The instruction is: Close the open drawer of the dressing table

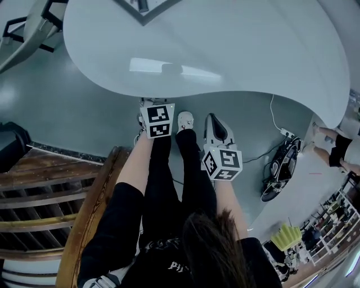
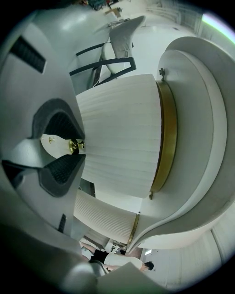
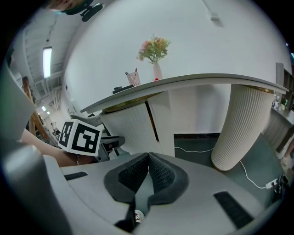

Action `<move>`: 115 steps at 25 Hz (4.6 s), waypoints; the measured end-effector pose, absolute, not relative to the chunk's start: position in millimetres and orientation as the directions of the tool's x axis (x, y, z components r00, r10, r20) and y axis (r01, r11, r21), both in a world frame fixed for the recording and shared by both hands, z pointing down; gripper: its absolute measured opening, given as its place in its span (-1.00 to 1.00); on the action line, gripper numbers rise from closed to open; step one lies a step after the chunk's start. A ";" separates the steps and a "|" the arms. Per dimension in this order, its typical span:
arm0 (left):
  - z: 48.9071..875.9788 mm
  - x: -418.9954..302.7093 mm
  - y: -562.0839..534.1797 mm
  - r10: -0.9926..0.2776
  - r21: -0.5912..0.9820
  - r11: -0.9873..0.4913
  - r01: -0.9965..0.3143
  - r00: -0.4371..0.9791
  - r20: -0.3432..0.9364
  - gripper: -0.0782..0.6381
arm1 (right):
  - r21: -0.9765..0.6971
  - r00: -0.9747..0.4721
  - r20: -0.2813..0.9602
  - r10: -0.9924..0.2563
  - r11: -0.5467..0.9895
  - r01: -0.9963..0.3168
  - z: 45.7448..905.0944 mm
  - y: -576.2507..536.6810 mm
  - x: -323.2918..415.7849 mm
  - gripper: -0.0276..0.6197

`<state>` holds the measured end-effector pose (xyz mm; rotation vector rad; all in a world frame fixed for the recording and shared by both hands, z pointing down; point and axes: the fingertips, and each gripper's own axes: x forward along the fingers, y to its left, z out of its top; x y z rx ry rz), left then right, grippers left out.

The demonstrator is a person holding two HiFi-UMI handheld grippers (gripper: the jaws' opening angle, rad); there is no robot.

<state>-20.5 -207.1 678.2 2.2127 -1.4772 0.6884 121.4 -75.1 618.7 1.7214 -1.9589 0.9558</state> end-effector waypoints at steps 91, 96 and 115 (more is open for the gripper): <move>457.3 -16.4 -96.7 -0.695 0.146 -0.509 -0.849 0.505 0.511 -0.20 | -0.185 -0.288 0.488 -0.824 0.225 -0.957 439.1 -95.7 119.0 -0.83; 433.0 -23.5 -94.9 -0.727 0.142 -0.483 -0.864 0.486 0.485 -0.20 | -0.189 -0.289 0.469 -0.834 0.224 -0.956 422.7 -94.4 115.6 -0.83; 388.7 -26.8 -88.2 -0.810 0.082 -0.432 -0.898 0.426 0.402 -0.20 | -0.182 -0.315 0.359 -0.879 0.265 -0.947 375.4 -88.1 119.7 -0.83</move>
